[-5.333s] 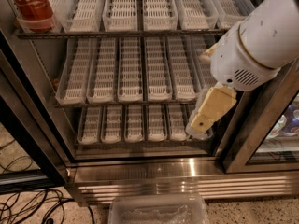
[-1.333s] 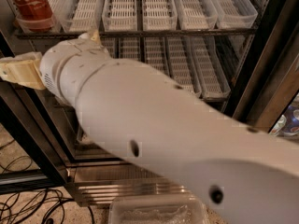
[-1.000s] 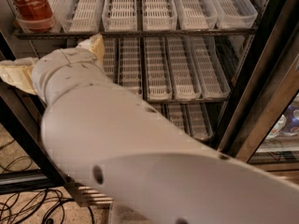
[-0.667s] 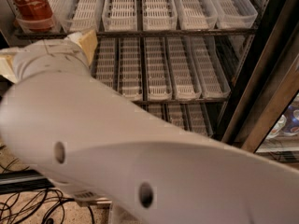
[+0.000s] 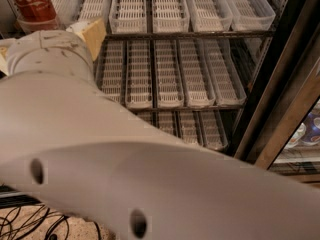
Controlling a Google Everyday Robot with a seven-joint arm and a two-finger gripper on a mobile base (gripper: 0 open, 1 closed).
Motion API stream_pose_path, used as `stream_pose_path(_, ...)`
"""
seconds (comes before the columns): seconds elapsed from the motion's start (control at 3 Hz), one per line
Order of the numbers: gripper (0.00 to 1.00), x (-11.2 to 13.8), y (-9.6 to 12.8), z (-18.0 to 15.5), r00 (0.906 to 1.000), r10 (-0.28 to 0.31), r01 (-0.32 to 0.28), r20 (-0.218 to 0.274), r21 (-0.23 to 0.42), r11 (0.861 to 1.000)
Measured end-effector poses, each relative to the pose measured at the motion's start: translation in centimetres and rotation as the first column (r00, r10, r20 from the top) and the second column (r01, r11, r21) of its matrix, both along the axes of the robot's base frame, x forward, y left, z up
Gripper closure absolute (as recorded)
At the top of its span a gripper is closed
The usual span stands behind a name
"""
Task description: Pick coke can from top shelf of fridge
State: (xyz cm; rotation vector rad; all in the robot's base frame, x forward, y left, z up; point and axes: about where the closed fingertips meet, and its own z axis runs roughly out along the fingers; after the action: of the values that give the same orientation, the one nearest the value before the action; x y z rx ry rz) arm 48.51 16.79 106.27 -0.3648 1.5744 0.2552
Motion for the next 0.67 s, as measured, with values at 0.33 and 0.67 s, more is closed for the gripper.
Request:
stream_pose_path(0.33,0.00,1.6,1.0,0.2,0.9993,-0.005,0.005,0.038,-0.002,1.000)
stream_pose_path(0.67,0.01,3.7,1.7,-0.1,0.9959,-0.018,0.020,0.088,-0.024,0.999)
